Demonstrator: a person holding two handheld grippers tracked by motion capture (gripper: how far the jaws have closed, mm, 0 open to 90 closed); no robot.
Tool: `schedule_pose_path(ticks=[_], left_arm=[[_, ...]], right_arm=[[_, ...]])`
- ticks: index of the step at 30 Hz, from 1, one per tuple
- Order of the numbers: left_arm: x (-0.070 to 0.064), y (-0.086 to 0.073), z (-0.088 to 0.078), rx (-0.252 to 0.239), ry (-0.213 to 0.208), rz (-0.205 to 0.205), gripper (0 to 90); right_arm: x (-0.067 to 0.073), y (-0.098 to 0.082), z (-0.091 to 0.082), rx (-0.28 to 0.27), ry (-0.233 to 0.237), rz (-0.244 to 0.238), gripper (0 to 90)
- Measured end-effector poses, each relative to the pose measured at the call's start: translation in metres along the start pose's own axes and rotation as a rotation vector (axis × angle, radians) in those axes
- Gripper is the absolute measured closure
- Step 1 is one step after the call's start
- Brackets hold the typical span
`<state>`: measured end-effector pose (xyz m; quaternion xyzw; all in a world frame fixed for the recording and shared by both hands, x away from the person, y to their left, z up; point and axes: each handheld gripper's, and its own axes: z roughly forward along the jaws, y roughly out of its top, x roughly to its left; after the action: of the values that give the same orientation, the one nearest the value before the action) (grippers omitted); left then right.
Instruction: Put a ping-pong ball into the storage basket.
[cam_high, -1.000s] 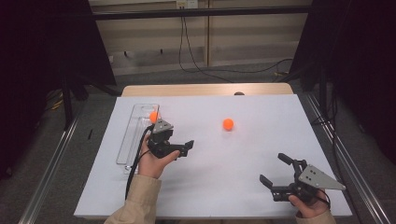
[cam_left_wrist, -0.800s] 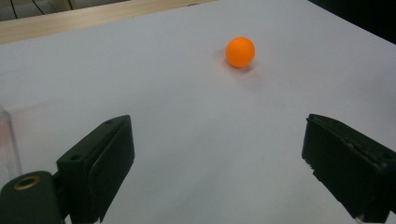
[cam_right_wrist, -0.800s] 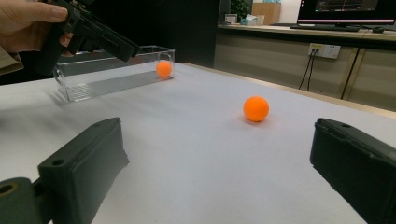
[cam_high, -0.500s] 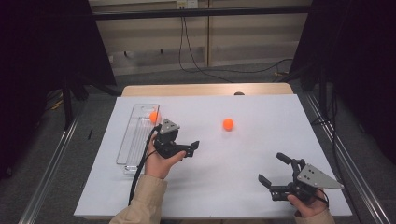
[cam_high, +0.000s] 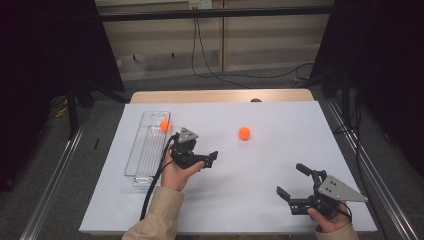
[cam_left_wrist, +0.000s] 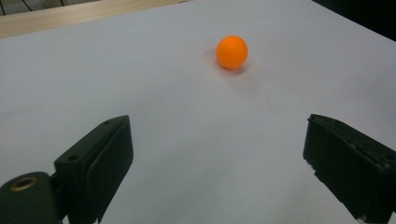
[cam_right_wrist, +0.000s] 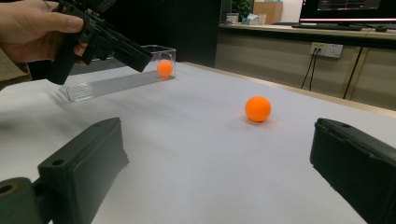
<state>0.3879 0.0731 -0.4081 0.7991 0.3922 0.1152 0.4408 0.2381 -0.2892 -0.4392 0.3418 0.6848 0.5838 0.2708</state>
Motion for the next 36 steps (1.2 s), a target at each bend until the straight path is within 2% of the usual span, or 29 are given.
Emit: schedule_pose_path(ticks=[11, 23, 36], left_arm=[[-0.003, -0.002, 0.014, -0.001, 0.005, 0.007, 8.4], [-0.009, 0.002, 0.026, -0.003, -0.012, 0.02, 8.4], [-0.012, 0.004, 0.037, -0.018, -0.021, 0.006, 8.3]], right_arm=[[0.002, 0.001, 0.001, 0.001, 0.008, -0.009, 2.5], [0.0, 0.0, 0.001, -0.005, 0.006, 0.002, 2.5], [0.001, 0.0, 0.001, -0.007, 0.006, 0.007, 2.5]])
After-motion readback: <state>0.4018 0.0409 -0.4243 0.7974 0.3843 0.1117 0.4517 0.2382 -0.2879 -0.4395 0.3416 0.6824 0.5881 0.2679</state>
